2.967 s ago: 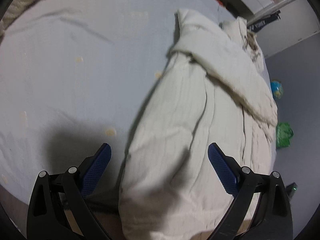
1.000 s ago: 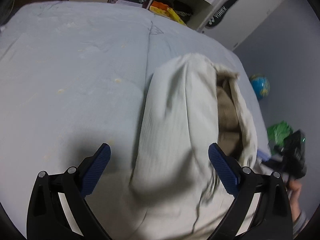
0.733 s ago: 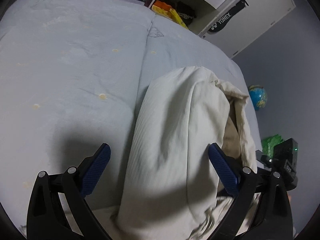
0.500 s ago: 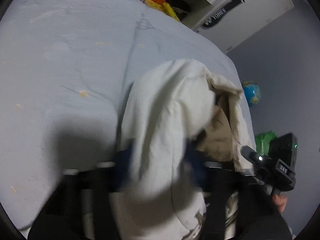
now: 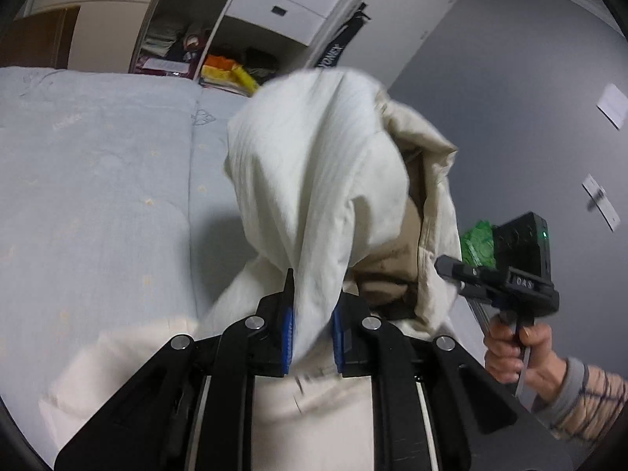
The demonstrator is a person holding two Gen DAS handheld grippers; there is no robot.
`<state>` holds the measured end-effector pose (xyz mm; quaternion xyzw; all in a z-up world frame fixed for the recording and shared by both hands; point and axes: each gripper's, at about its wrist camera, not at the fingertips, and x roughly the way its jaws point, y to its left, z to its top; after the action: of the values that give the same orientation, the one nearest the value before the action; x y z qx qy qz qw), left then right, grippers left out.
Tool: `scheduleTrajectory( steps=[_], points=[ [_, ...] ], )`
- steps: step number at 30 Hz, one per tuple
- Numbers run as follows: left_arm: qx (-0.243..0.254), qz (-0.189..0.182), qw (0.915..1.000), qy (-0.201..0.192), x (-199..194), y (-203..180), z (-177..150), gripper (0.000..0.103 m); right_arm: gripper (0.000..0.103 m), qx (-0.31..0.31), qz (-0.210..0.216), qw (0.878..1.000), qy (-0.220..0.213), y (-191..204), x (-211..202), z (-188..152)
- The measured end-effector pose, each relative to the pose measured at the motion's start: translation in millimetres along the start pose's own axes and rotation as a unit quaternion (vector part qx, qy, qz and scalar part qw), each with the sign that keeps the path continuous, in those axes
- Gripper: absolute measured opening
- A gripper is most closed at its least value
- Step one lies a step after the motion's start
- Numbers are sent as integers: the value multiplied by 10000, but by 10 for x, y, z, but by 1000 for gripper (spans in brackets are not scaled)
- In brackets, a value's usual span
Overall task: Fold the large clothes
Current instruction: 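Grasp the coat hem with the left gripper while the right gripper grasps it too, then lift the hem with both grippers and fold it up over the coat body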
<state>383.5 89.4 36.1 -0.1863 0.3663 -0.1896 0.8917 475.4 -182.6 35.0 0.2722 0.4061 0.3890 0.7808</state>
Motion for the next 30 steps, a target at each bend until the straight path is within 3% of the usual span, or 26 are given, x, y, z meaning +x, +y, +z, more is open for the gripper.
scheduleTrajectory(
  steps=[6, 14, 18, 22, 27, 30],
  points=[
    [212, 115, 9996, 121, -362, -242, -656, 16, 25, -418, -68, 9991, 35, 209, -329, -677],
    [432, 479, 9977, 190, -559, -389, -1440, 18, 33, -743, -757, 9941, 218, 294, -592, -1467],
    [371, 531, 9978, 117, -610, -401, -1639, 18, 36, -850, -1135, 9896, 238, 315, -828, -1677],
    [331, 573, 9978, 82, -601, -411, -1675, 18, 41, -830, -1171, 9893, 263, 325, -1134, -1814],
    [279, 609, 9977, 51, -784, -464, -1777, 19, 44, -706, -1298, 9890, -67, 385, -1585, -1879],
    [252, 655, 9975, 81, -756, -419, -1759, 19, 46, -579, -1062, 9919, -388, 557, -1729, -1730]
  ],
)
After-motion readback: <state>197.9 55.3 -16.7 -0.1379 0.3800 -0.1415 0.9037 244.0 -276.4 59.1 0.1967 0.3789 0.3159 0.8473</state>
